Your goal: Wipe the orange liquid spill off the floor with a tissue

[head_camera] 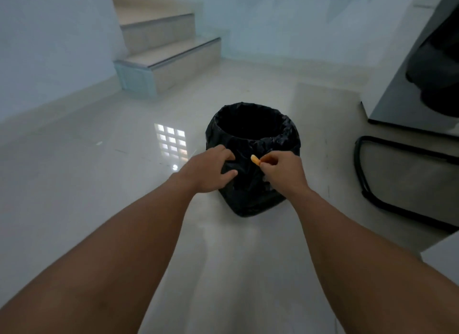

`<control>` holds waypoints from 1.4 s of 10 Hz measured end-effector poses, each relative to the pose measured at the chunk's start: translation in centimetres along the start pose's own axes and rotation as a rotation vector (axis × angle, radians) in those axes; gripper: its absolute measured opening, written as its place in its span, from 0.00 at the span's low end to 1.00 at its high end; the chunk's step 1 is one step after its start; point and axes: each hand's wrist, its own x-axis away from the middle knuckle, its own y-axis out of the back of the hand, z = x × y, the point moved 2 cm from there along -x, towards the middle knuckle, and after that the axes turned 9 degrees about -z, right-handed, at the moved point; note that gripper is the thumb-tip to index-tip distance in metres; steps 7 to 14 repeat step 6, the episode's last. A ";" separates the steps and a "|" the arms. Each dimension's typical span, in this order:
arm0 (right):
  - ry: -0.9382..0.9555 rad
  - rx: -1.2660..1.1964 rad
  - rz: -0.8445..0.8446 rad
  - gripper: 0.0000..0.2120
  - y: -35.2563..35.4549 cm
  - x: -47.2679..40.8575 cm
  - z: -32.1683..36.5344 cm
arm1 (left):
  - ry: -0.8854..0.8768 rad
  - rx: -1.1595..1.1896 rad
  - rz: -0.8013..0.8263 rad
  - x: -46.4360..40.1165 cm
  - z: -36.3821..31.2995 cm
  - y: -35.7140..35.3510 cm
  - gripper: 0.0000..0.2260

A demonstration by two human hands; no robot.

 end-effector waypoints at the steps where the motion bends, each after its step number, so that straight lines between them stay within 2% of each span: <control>1: -0.073 -0.101 -0.110 0.07 -0.4 -2.1 -0.6 | -0.035 -0.110 0.041 -3.1 0.0 -0.5 0.25; 3: -0.161 -0.240 -0.332 0.08 -1.1 -6.9 -0.7 | -0.082 -0.130 0.034 -7.1 2.8 -2.0 0.31; 4: -0.206 -0.326 -0.358 0.08 -2.0 -9.3 -0.7 | -0.082 -0.161 0.073 -8.8 4.6 -3.4 0.33; 5: -0.247 -0.424 -0.321 0.11 -2.8 -10.0 -0.5 | -0.064 -0.105 0.059 -9.5 4.9 -4.7 0.33; 6: -0.298 -0.478 -0.349 0.12 -1.2 -10.4 -0.7 | -0.051 -0.098 -0.026 -10.3 5.0 -5.7 0.32; 14: -0.298 -0.478 -0.349 0.12 -1.2 -10.4 -0.7 | -0.051 -0.098 -0.026 -10.3 5.0 -5.7 0.32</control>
